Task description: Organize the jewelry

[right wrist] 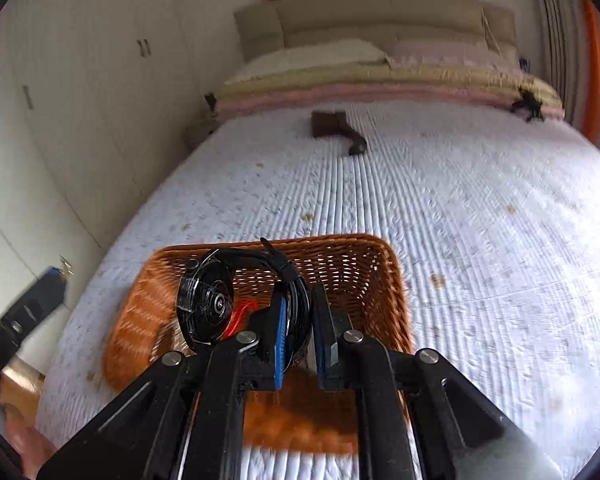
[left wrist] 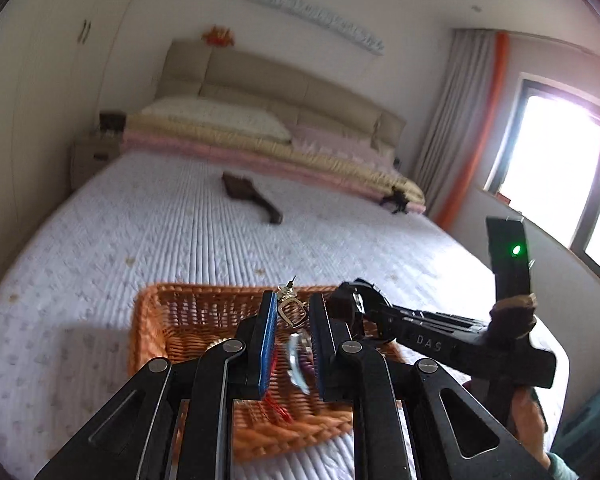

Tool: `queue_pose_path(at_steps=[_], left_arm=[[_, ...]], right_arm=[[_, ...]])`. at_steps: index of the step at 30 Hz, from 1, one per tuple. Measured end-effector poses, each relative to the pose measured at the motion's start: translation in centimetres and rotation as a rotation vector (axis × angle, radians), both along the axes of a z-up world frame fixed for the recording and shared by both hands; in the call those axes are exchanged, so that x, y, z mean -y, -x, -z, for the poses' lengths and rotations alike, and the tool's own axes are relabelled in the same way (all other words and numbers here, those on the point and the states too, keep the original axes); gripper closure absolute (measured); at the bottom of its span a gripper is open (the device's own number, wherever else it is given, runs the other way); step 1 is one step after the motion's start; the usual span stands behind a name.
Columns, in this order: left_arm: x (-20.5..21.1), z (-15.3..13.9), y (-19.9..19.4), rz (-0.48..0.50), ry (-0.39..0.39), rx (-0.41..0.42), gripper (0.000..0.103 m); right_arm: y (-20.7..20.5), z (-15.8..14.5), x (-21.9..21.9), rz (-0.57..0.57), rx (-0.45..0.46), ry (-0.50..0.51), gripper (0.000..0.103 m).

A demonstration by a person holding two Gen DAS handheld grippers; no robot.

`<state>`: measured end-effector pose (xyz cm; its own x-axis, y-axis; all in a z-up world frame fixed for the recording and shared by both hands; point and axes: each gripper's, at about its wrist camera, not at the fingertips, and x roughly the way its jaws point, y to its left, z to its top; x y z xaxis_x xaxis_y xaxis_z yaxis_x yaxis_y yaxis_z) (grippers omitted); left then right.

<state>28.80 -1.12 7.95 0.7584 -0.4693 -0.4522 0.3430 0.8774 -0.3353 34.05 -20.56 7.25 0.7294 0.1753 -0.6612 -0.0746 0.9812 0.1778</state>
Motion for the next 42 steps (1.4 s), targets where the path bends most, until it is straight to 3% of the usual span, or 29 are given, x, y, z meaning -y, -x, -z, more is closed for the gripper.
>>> queue_pose_path(at_steps=[7, 15, 17, 18, 21, 25, 27, 28, 32, 37, 38, 39, 40, 42], left_arm=[[0.5, 6.5, -5.3, -0.031, 0.005, -0.197, 0.087], [2.0, 8.1, -5.6, -0.045, -0.103, -0.211, 0.085], [2.3, 8.3, -5.7, -0.04, -0.111, -0.225, 0.077], [2.2, 8.3, -5.6, -0.037, -0.109, -0.225, 0.068], [1.7, 7.3, -4.5, -0.069, -0.131, -0.177, 0.052], [0.8, 5.1, -2.1, -0.05, -0.096, -0.131, 0.052], [0.2, 3.6, 0.0, -0.053, -0.092, -0.085, 0.052], [-0.1, 2.9, 1.6, -0.055, -0.089, -0.05, 0.052], [-1.0, 1.1, 9.7, -0.063, -0.124, 0.096, 0.042], [-1.5, 1.6, 18.4, -0.139, -0.17, 0.19, 0.04], [-1.6, 1.8, 19.3, -0.154, -0.173, 0.203, 0.036], [-1.7, 2.2, 20.5, -0.186, -0.177, 0.226, 0.024], [-1.8, 2.6, 21.5, -0.225, -0.186, 0.253, 0.021], [-1.9, 3.3, 22.8, -0.264, -0.187, 0.312, 0.021]], right_arm=[[-4.8, 3.7, -0.6, 0.019, -0.125, 0.034, 0.088], [-4.8, 4.8, -0.5, 0.012, -0.148, 0.031, 0.085], [-4.3, 4.3, -0.4, 0.003, -0.138, 0.023, 0.084], [-3.8, 4.0, -0.4, 0.003, -0.126, 0.028, 0.082], [-2.2, 2.8, -0.3, 0.005, -0.092, 0.036, 0.078], [1.5, 1.1, 0.5, -0.009, -0.034, -0.016, 0.077], [4.4, 0.2, 0.8, -0.016, 0.015, -0.041, 0.07], [6.4, -0.3, 1.0, -0.013, 0.053, -0.042, 0.064], [14.8, -1.0, 0.5, 0.004, 0.206, 0.015, 0.061], [24.6, -0.1, -1.8, 0.055, 0.39, 0.144, 0.058], [25.8, 0.1, -2.1, 0.069, 0.419, 0.158, 0.051], [27.1, 0.4, -2.3, 0.084, 0.453, 0.169, 0.04], [28.3, 0.7, -2.2, 0.09, 0.486, 0.169, 0.031], [29.8, 1.3, -2.1, 0.105, 0.542, 0.16, 0.03]])
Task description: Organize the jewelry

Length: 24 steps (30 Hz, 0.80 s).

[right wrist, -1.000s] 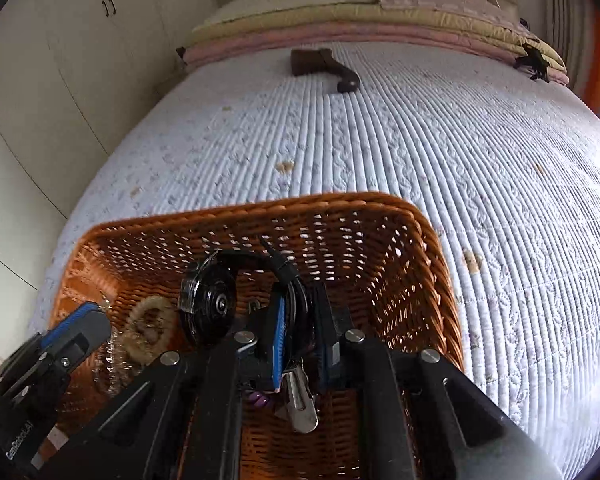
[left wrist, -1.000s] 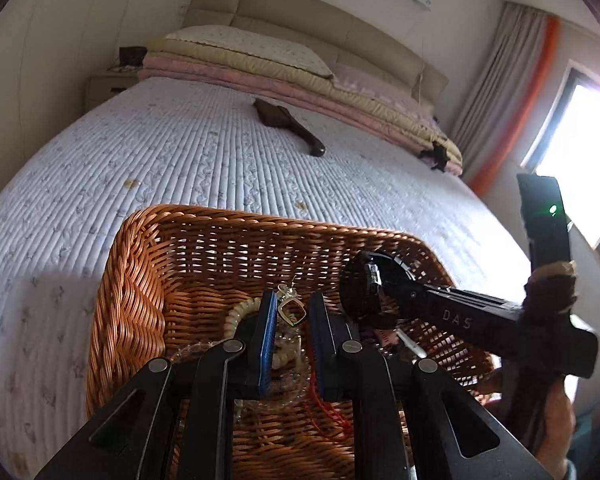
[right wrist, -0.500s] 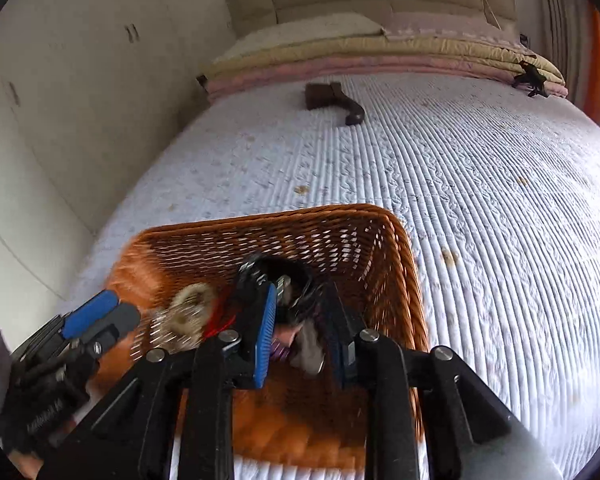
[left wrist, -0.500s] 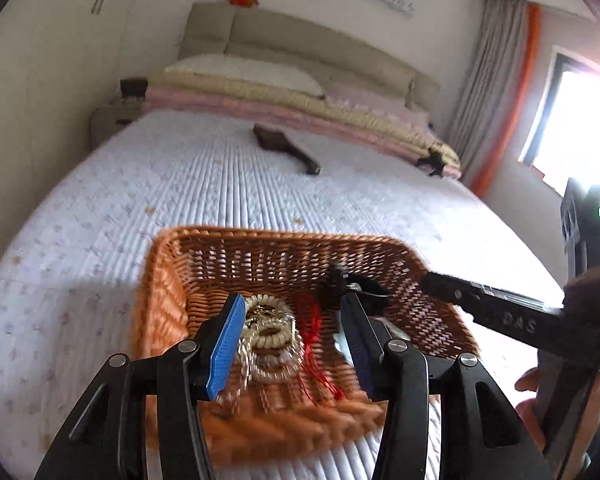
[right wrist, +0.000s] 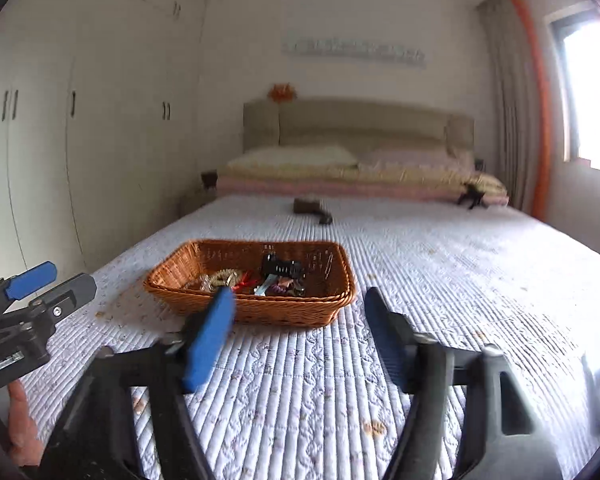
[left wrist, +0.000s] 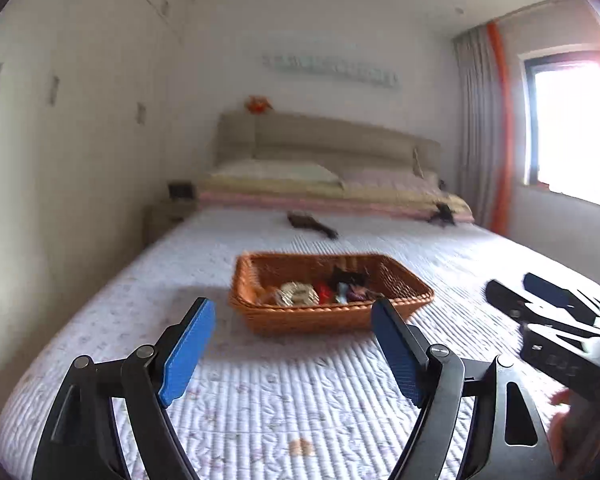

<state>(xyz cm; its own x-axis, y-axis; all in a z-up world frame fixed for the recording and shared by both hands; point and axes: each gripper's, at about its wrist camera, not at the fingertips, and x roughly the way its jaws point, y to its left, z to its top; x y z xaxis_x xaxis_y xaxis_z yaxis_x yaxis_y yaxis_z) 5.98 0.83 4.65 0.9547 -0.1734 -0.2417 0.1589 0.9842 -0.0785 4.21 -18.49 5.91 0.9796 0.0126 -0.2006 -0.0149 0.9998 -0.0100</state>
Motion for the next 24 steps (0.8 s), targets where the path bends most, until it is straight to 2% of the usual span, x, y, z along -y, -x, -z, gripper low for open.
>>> queue_pose_path(at_steps=[3, 5, 7, 10, 17, 19, 21, 24], left_arm=[[0.0, 1.0, 0.5, -0.025, 0.004, 0.019, 0.021], [0.0, 1.5, 0.5, -0.028, 0.011, 0.021, 0.021], [0.3, 2.1, 0.2, -0.052, -0.037, 0.015, 0.021], [0.2, 3.3, -1.2, -0.062, -0.027, -0.06, 0.021], [0.6, 5.2, -2.6, -0.037, -0.033, -0.145, 0.021], [0.6, 6.0, -3.7, -0.032, -0.032, -0.214, 0.021], [0.1, 6.6, -4.4, -0.029, -0.009, -0.256, 0.021], [-0.5, 6.7, -4.6, -0.026, 0.028, -0.263, 0.021]], right_arm=[[1.0, 0.5, 0.2, 0.004, 0.027, -0.002, 0.029], [0.7, 0.8, 0.0, 0.012, 0.024, 0.035, 0.029], [0.5, 1.4, 0.1, 0.025, 0.02, 0.037, 0.028], [-0.7, 2.6, 0.6, 0.041, -0.038, 0.007, 0.027], [-2.3, 3.8, 1.1, 0.041, -0.104, -0.01, 0.027], [-2.5, 4.0, 1.1, 0.041, -0.115, -0.006, 0.027], [-2.4, 4.1, 1.0, 0.043, -0.112, -0.008, 0.027], [-2.6, 4.3, 1.1, 0.042, -0.12, -0.009, 0.027]])
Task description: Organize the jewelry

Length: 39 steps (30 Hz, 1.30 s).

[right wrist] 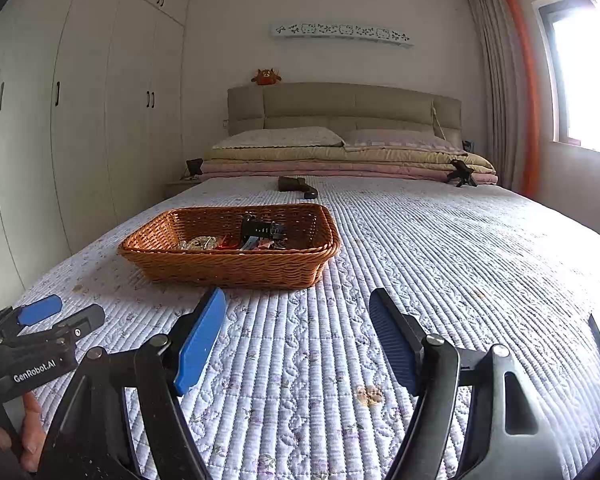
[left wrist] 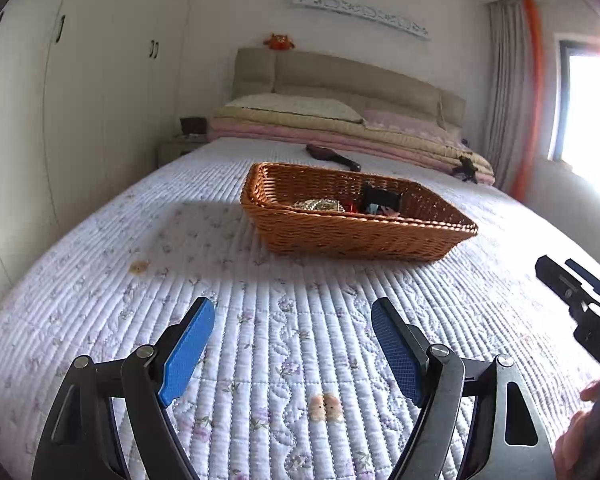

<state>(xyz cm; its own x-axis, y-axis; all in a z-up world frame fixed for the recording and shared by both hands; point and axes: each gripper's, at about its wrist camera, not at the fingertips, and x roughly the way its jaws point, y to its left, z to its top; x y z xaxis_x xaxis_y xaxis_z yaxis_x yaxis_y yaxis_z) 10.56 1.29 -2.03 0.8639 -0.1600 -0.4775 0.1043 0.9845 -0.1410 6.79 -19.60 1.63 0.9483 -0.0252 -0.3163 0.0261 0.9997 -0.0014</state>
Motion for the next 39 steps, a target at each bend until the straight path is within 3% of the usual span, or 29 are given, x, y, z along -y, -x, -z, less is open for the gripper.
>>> queue_pose_path(at_steps=[13, 39], left_arm=[[0.8, -0.6, 1.5, 0.014, -0.04, 0.06, 0.021], [0.8, -0.8, 1.7, 0.01, -0.05, 0.066, 0.021]], right_arm=[[-0.7, 0.2, 0.1, -0.008, -0.016, -0.011, 0.027], [-0.7, 0.4, -0.6, -0.004, -0.012, 0.007, 0.021]])
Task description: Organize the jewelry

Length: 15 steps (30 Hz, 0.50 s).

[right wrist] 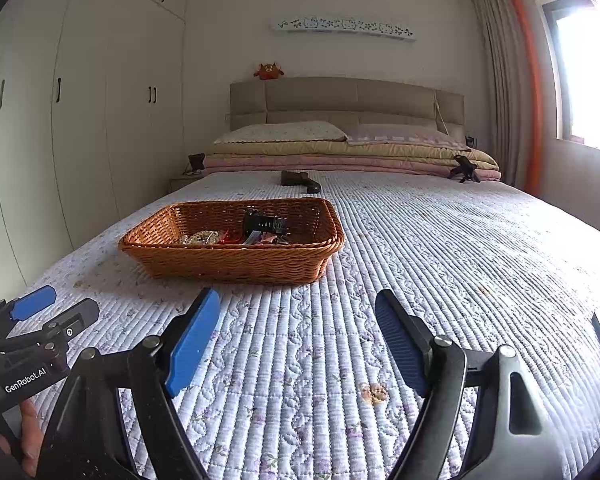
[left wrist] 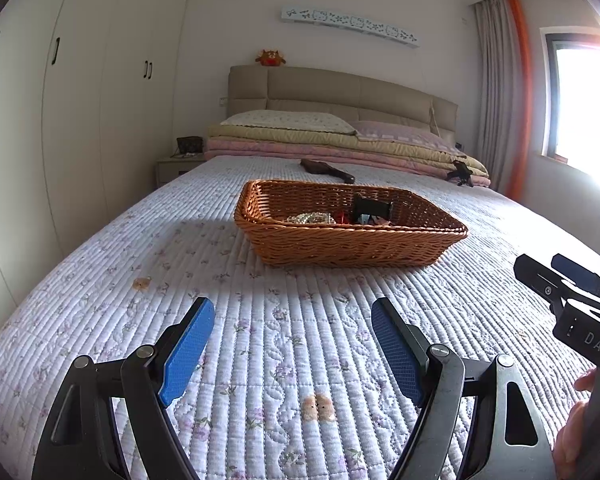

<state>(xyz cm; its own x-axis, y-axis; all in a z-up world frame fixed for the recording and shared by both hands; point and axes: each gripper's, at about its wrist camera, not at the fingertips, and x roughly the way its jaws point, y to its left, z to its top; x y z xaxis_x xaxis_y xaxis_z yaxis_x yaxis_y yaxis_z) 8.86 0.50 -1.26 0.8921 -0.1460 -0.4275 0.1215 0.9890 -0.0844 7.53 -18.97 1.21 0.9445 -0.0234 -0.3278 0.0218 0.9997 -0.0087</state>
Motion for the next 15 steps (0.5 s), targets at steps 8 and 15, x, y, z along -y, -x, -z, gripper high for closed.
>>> queue_pose_path(at_steps=[8, 15], left_arm=[[-0.04, -0.01, 0.01, -0.003, -0.001, -0.003, 0.021], [-0.13, -0.03, 0.02, -0.004, 0.002, -0.004, 0.021]], right_arm=[[0.01, -0.08, 0.07, 0.001, -0.002, -0.004, 0.02], [-0.02, -0.13, 0.03, 0.0, -0.004, -0.005, 0.02]])
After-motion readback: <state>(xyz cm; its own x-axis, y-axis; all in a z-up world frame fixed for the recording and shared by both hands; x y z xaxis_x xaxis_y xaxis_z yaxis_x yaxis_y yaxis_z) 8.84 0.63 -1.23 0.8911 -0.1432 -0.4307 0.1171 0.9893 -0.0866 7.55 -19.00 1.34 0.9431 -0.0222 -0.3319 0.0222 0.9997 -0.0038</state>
